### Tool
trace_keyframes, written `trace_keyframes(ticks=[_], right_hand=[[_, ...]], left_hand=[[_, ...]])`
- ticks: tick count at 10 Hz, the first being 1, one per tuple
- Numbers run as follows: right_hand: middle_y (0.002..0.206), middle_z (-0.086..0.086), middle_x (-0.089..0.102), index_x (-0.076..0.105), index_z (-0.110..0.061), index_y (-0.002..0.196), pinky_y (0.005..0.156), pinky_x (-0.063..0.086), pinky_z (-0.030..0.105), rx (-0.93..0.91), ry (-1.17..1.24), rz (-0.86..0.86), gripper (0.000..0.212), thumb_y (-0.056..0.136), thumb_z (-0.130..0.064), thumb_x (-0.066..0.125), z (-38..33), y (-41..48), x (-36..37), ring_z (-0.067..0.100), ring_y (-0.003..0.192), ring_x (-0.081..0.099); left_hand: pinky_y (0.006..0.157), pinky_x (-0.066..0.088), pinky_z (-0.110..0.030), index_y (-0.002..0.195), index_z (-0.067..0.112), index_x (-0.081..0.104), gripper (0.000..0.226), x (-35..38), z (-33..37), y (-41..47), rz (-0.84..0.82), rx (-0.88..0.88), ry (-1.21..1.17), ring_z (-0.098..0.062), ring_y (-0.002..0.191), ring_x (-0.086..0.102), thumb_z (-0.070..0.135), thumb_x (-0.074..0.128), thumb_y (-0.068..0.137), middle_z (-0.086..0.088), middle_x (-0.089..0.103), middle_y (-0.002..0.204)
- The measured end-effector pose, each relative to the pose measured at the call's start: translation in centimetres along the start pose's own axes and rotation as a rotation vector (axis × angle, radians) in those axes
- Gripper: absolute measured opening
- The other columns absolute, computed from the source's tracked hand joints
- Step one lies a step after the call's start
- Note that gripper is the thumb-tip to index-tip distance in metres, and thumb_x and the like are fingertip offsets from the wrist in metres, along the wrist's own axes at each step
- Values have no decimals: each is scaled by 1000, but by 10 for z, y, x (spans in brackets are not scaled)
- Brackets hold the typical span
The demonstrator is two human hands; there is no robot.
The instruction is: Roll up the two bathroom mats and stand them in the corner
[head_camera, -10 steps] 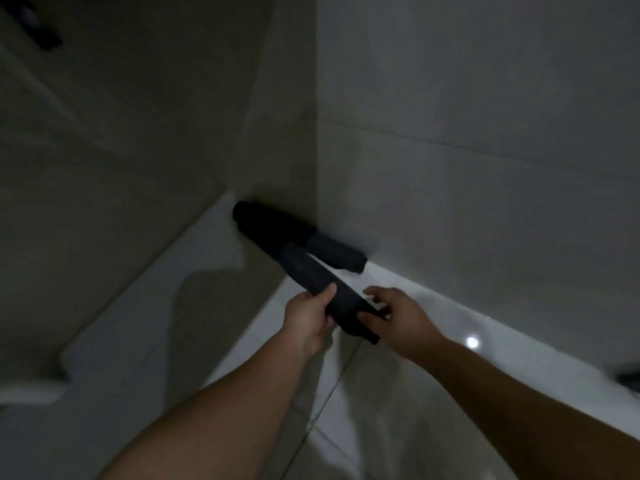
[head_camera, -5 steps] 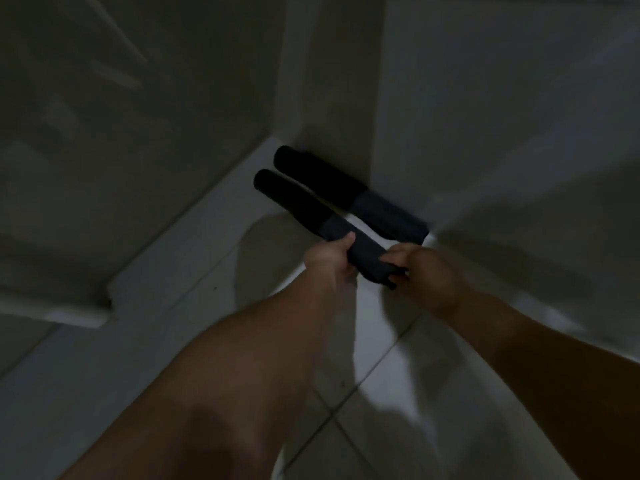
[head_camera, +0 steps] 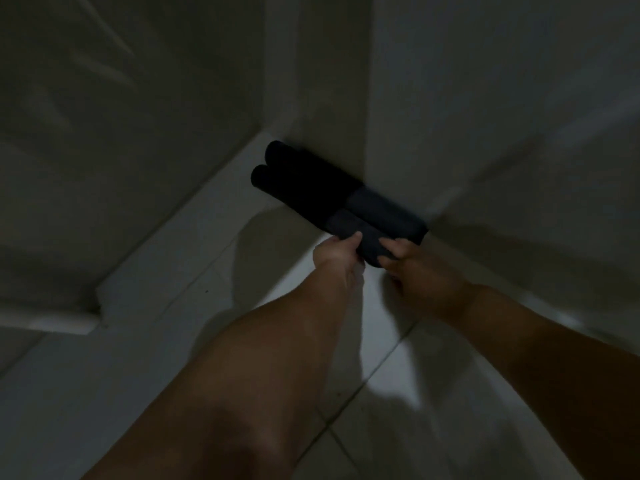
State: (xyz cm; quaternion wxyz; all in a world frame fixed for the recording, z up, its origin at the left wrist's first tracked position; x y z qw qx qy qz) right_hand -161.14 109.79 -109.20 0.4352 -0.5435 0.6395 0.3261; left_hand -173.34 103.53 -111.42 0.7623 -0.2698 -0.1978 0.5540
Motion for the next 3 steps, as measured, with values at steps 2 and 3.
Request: trace_keyframes(ticks=[2, 3], right_hand=[[159, 9, 11, 26, -16, 147, 111, 20, 26, 46, -65, -124, 56, 94, -14, 42, 14, -11, -1, 23, 143, 18], [159, 9, 11, 23, -16, 148, 113, 20, 28, 141, -101, -183, 54, 97, -18, 39, 17, -32, -13, 22, 144, 19]], left_hand=[[88, 53, -45, 97, 1, 69, 31, -13, 2, -6, 171, 195, 598, -37, 96, 65, 29, 61, 86, -20, 70, 101], [96, 46, -40, 117, 1, 61, 28, -14, 2, -48, 57, 358, 779, -36, 109, 59, 13, 52, 93, -18, 65, 116]])
Point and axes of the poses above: each hand's wrist, its own y-axis towards the middle knuckle, its own x-axis out of the palm, z = x × y, the point moved 2 cm from there along y, towards the middle knuckle
